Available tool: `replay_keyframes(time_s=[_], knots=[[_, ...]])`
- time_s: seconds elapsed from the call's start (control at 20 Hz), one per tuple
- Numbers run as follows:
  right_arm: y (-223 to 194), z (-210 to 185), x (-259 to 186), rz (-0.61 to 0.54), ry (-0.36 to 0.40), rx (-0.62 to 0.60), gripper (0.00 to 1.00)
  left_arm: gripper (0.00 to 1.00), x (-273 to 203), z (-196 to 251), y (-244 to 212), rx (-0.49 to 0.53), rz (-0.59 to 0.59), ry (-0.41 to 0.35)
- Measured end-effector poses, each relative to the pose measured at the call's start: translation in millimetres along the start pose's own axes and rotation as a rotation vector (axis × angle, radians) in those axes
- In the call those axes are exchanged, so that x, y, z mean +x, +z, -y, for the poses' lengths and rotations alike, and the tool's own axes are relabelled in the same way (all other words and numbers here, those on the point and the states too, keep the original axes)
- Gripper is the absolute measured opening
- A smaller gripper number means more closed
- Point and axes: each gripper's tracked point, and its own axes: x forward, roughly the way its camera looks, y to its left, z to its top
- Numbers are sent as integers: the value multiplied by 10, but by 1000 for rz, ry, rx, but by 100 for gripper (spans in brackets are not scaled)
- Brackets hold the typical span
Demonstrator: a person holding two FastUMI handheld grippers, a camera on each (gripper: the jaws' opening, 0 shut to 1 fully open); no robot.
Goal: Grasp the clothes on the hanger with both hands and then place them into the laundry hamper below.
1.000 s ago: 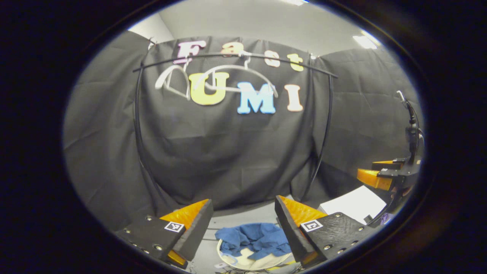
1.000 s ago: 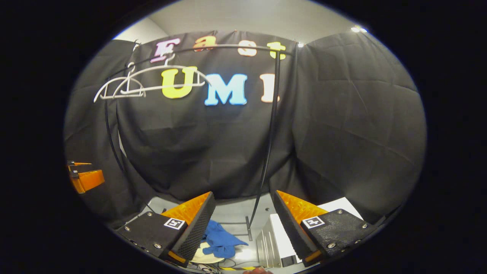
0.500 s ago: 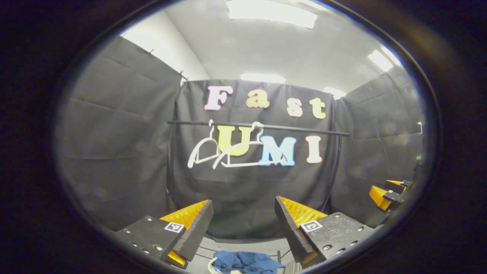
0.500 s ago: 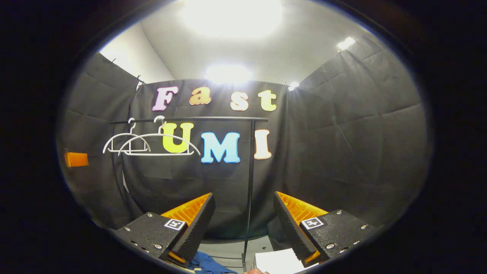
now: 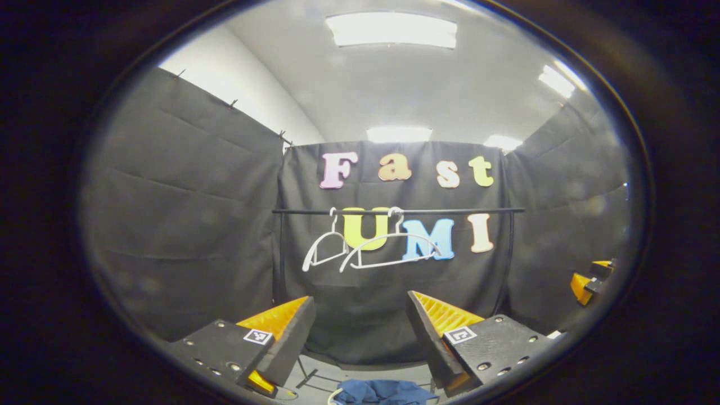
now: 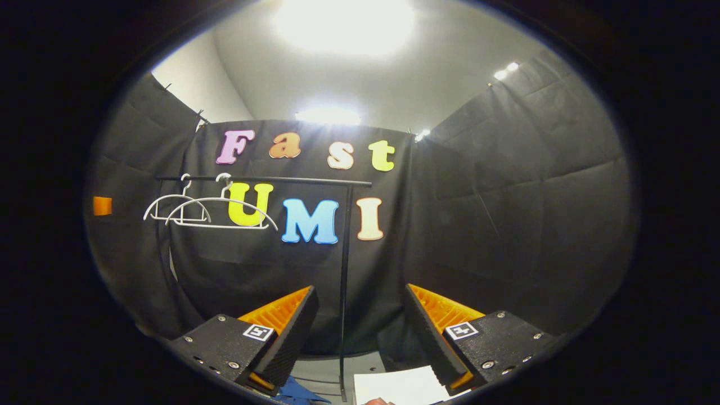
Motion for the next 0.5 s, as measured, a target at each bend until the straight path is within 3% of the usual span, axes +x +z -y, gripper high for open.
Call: replay_keyframes(time_s=[0.5], knots=[[84,-470,203,-9,19,44,95,92,209,-447,-194,-70,-11,23]])
